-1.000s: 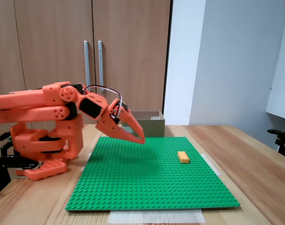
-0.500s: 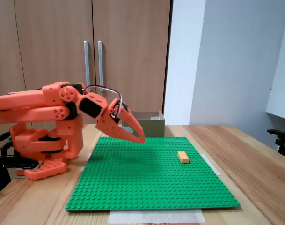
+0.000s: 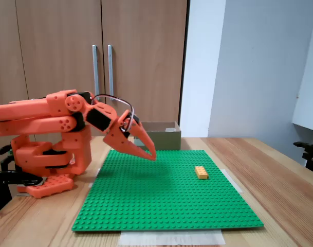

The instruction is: Pick the red lego block and put it in the box.

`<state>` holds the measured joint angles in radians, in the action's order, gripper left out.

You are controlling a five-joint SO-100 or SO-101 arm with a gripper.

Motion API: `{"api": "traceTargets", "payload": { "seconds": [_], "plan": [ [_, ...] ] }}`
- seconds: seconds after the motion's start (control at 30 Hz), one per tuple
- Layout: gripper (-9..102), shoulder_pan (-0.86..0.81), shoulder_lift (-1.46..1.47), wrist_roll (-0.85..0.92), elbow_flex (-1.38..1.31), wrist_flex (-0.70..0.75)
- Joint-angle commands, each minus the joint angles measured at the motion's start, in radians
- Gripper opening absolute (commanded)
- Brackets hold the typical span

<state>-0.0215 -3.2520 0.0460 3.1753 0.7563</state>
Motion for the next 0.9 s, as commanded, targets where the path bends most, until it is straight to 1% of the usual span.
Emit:
{"api": "traceTargets", "payload": {
  "seconds": [0.0,0.87],
  "plan": [
    [-1,-0.002,-0.011,0.014,0.011,0.011],
    [-1,-0.002,-0.011,0.044,0.011,0.025]
  ]
}}
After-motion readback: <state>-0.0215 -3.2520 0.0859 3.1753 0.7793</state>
